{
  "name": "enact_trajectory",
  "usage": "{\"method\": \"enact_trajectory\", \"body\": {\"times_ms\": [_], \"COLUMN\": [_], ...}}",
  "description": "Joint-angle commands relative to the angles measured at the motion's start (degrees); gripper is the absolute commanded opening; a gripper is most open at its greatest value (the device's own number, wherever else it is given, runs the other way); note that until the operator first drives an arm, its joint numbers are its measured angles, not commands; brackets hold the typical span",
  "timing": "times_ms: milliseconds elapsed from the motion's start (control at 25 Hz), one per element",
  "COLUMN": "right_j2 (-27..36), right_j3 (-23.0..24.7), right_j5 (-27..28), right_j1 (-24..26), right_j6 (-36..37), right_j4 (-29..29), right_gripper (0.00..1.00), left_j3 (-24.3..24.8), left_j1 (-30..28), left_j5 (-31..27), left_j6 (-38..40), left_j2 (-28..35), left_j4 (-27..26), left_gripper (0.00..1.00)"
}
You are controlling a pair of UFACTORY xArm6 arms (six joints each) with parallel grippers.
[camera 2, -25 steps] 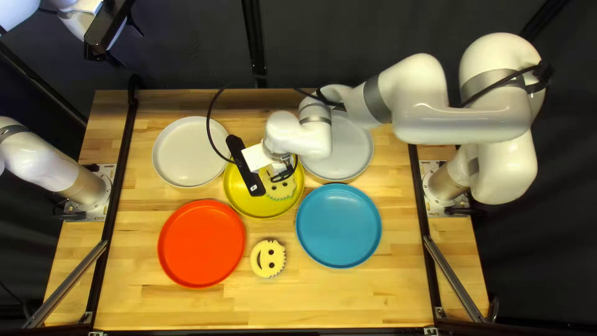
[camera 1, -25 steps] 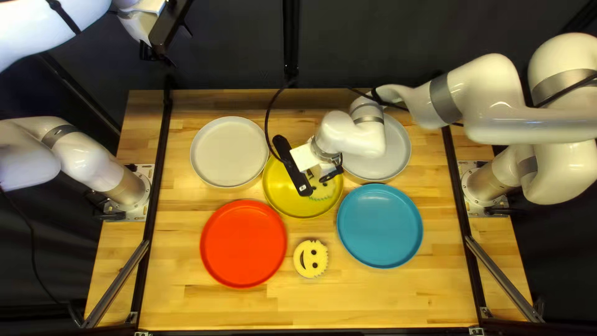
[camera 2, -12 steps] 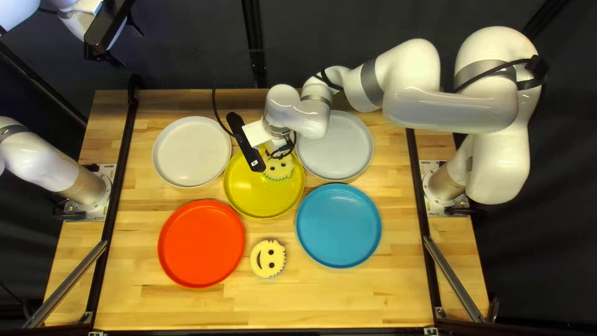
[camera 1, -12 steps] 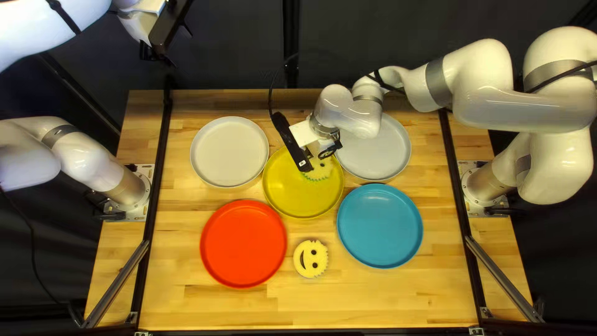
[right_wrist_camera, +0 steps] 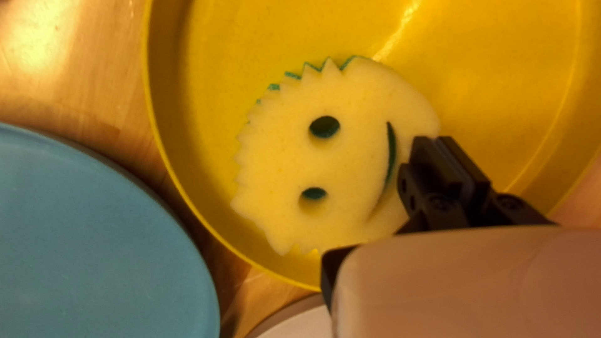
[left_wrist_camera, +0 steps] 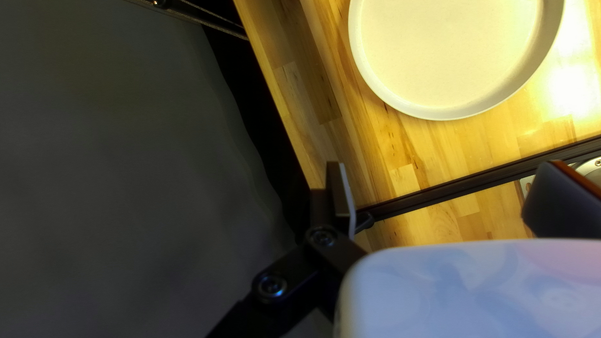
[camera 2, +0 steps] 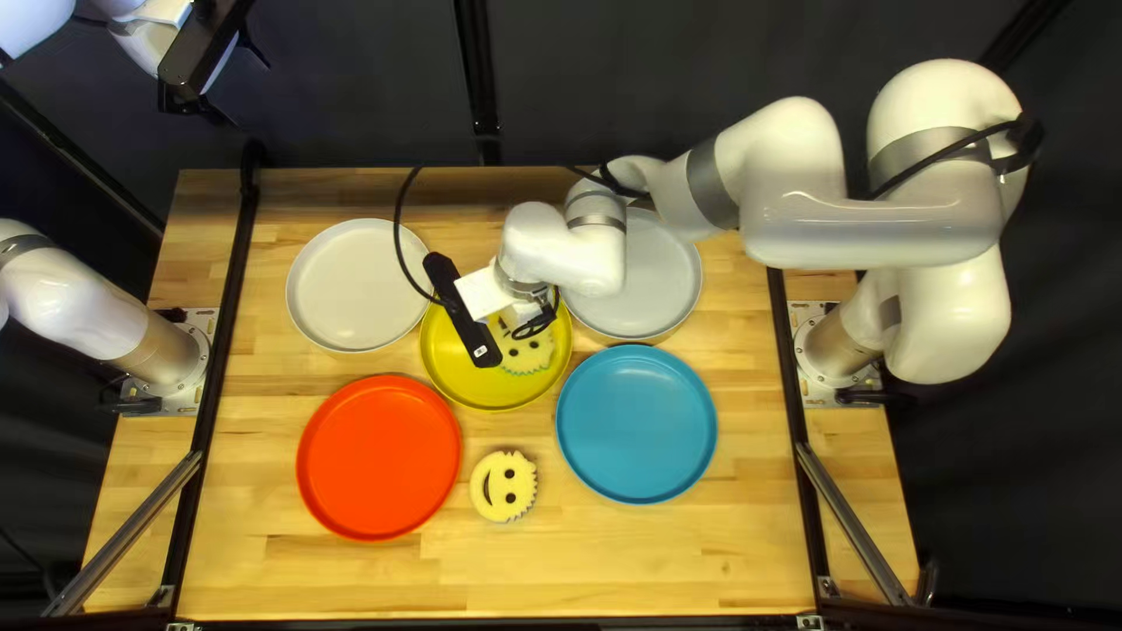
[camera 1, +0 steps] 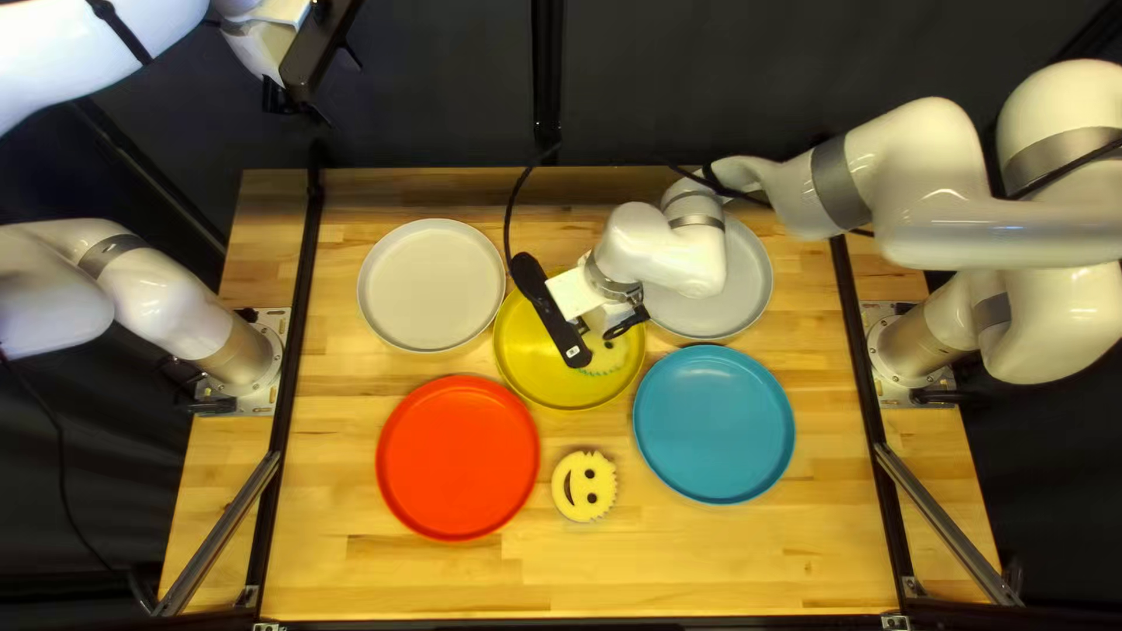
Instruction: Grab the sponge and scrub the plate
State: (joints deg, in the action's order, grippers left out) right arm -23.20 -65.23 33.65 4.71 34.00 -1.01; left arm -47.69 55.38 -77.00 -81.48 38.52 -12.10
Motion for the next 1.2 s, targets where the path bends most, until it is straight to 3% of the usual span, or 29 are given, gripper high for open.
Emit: {"method": "enact_trajectory", "body": {"times_ms": [40, 200, 440, 640, 1000, 1200], "right_j2": [-4.6, -6.1, -5.6, -6.9, -11.6, -12.8], "right_j3": [-7.2, -10.1, -10.4, -12.2, -20.5, -23.0], "right_j5": [4.7, 7.3, 9.8, 11.4, 15.3, 16.2], "right_j1": [3.8, 6.3, 7.6, 5.8, 0.1, 0.5], "right_j6": [0.6, 0.4, -2.5, -6.0, -11.6, -11.3], "right_j4": [-0.4, -0.7, -0.5, -0.2, 2.3, 2.6], "right_gripper": [0.0, 0.0, 0.0, 0.0, 0.0, 0.0], "left_j3": [0.0, 0.0, 0.0, 0.0, 0.0, 0.0], "left_j1": [0.0, 0.0, 0.0, 0.0, 0.0, 0.0], "left_j5": [0.0, 0.0, 0.0, 0.0, 0.0, 0.0], "left_j6": [0.0, 0.0, 0.0, 0.0, 0.0, 0.0], "left_j2": [0.0, 0.0, 0.0, 0.0, 0.0, 0.0], "left_j4": [0.0, 0.0, 0.0, 0.0, 0.0, 0.0], "left_gripper": [1.0, 1.0, 1.0, 1.0, 1.0, 1.0]}}
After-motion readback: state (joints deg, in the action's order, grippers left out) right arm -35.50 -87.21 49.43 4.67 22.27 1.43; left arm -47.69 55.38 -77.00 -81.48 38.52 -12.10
